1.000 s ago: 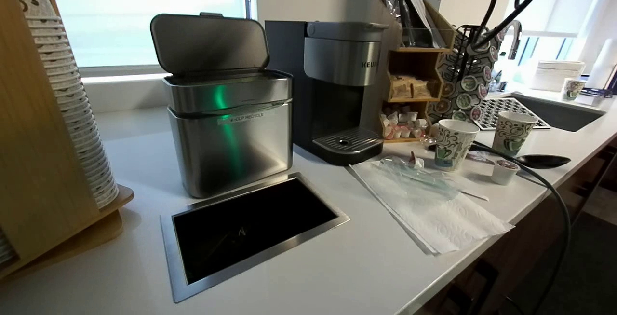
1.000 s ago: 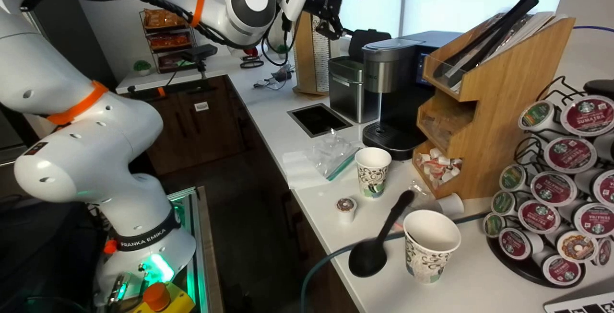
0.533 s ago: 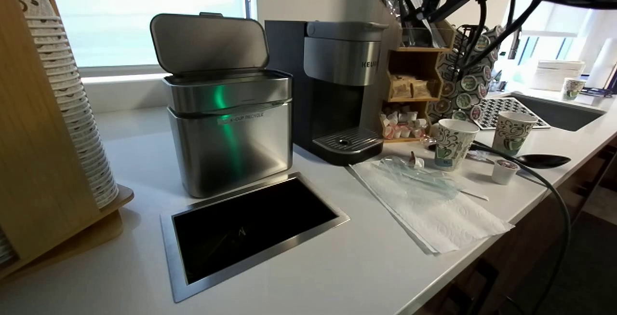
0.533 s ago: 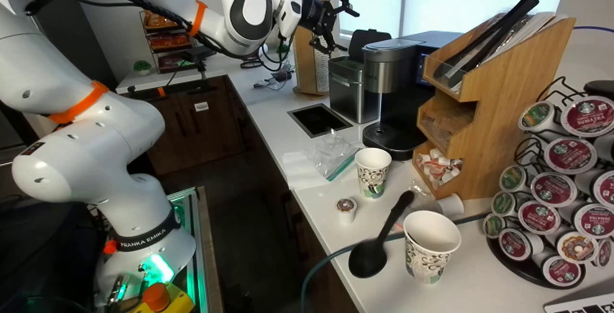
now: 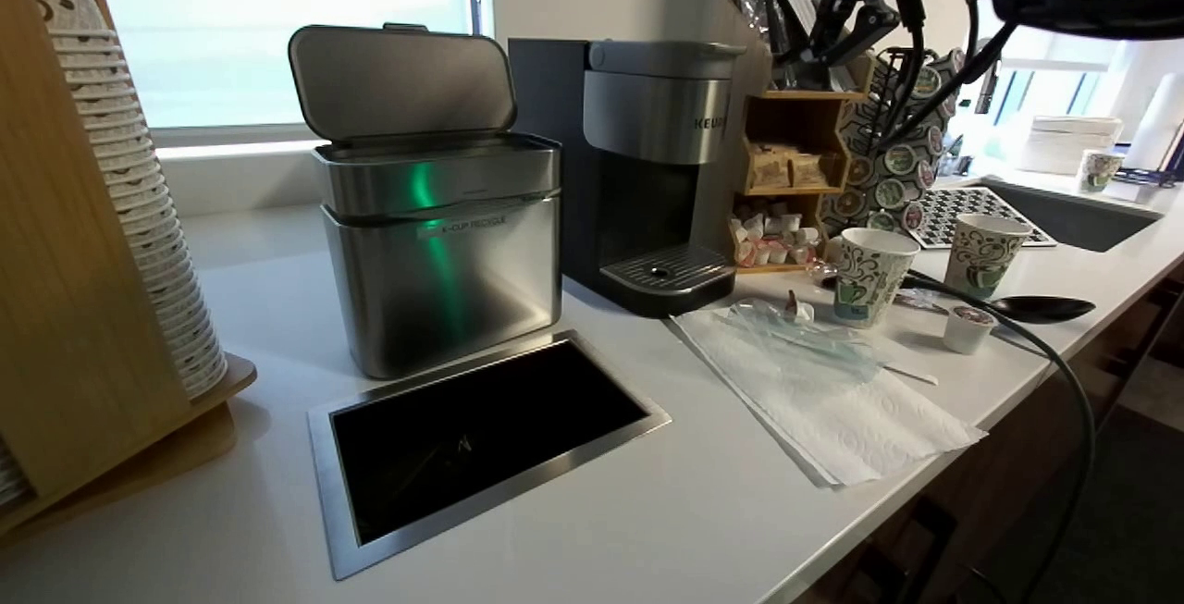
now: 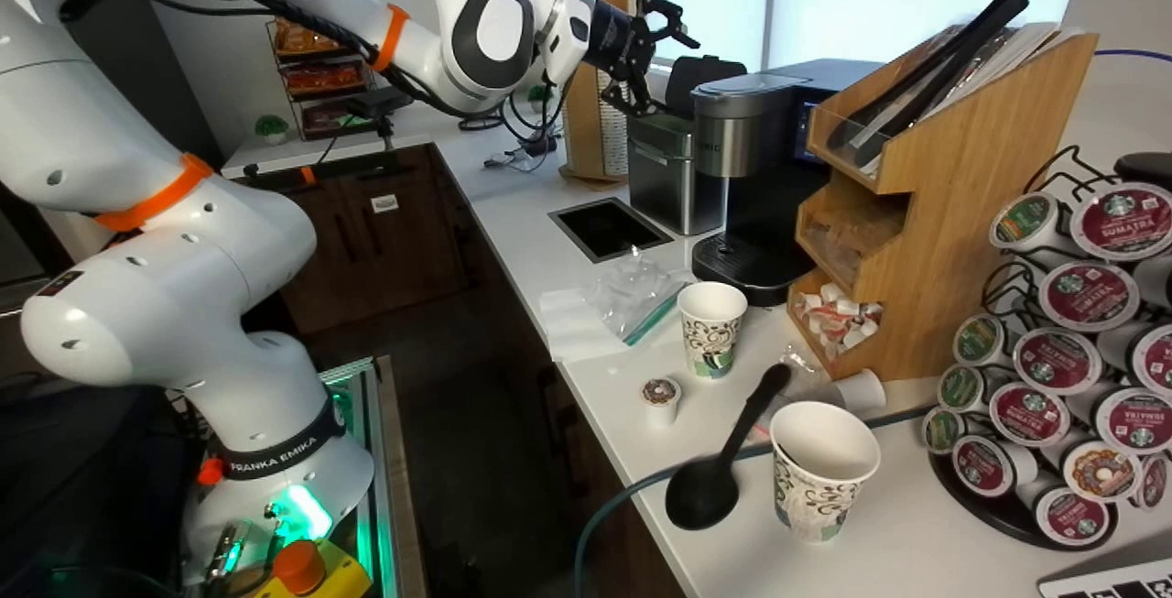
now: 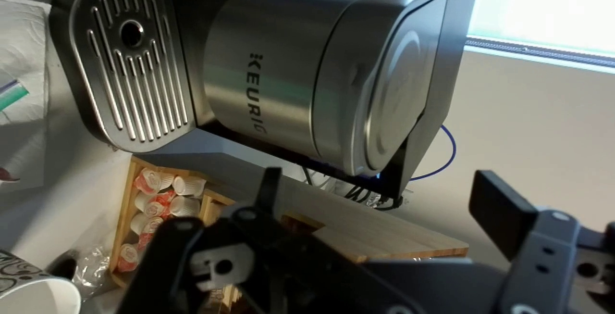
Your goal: Open the lid of the coffee maker, remove the bottle and put it on the table
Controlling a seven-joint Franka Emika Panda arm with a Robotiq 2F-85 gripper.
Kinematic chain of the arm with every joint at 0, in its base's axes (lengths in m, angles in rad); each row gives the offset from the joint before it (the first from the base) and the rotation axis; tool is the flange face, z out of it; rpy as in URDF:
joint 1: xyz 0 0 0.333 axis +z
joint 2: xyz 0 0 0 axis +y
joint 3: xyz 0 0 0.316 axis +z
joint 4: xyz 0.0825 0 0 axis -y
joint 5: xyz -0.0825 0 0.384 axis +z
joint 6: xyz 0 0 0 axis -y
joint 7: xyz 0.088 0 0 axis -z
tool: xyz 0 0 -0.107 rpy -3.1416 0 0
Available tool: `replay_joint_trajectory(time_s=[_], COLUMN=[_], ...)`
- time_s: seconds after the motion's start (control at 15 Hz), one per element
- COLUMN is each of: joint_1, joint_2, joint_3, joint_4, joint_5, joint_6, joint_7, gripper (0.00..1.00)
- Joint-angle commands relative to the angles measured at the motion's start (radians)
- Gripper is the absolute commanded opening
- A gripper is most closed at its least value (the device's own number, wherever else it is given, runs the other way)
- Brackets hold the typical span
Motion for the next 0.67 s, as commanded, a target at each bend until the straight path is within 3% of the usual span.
replay_joint_trajectory(time_s=[0.0,0.6], joint_1=[0.0,-0.043], joint_2=[0.008,0.087], joint_3=[0.0,0.014], joint_4=[0.0,0.02], joint_5=[0.0,-0.003], joint_6=[0.0,0.019], joint_7=[0.0,0.0], gripper=[1.0,1.0])
